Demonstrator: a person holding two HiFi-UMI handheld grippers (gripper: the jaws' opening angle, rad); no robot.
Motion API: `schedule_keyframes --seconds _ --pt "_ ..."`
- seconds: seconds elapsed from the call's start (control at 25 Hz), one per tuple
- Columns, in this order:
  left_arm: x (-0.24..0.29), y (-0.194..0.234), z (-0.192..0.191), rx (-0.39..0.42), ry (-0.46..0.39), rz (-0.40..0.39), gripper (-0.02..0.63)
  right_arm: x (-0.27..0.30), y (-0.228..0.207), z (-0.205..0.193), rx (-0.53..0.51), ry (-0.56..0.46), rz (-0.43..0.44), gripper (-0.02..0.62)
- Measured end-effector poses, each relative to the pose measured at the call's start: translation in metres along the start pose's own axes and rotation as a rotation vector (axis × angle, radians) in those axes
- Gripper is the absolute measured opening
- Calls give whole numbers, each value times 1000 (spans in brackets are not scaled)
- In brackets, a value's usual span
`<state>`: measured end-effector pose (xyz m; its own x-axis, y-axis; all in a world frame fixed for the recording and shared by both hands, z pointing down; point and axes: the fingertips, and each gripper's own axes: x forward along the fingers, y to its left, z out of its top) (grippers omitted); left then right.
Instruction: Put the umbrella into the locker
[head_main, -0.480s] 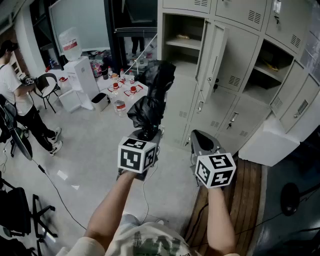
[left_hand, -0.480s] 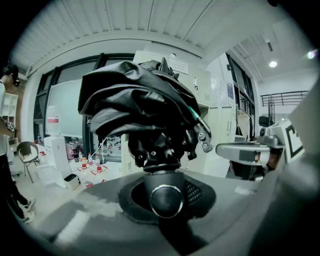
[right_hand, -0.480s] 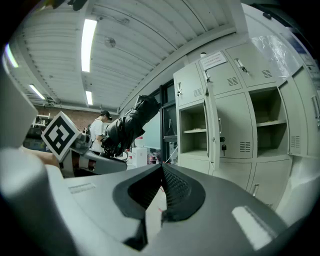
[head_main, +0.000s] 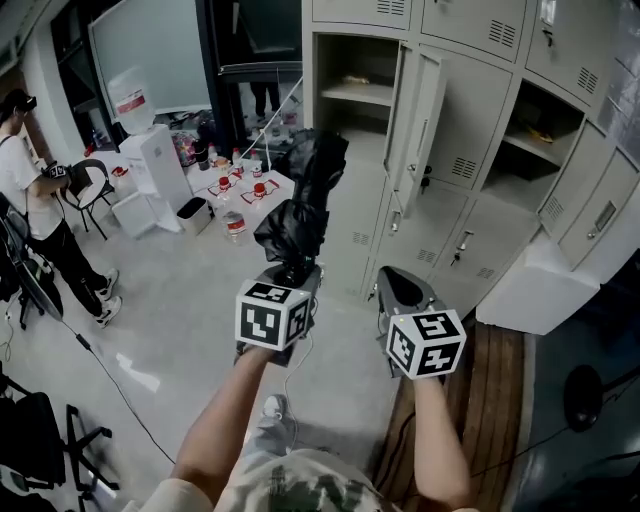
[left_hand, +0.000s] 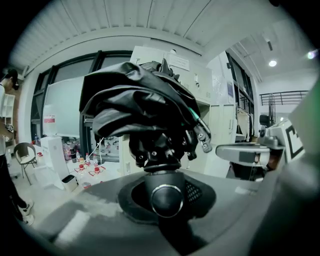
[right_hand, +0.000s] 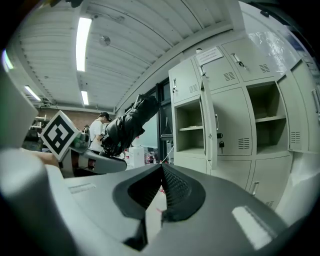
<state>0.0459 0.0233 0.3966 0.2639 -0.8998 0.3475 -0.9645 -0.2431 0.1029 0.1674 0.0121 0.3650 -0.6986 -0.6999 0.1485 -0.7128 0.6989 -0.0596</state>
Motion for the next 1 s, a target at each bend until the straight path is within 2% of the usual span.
schedule_keyframes --seconds 0.4,0.76,1.0 --pt "54 47 19 71 27 -69 66 69 -15 11 7 -1 -71 -12" --pt "108 102 44 102 55 -199 66 142 -23 32 20 4 -193 -12" --pt "130 136 50 121 81 -256 66 184 -19 44 17 7 -239 -12"
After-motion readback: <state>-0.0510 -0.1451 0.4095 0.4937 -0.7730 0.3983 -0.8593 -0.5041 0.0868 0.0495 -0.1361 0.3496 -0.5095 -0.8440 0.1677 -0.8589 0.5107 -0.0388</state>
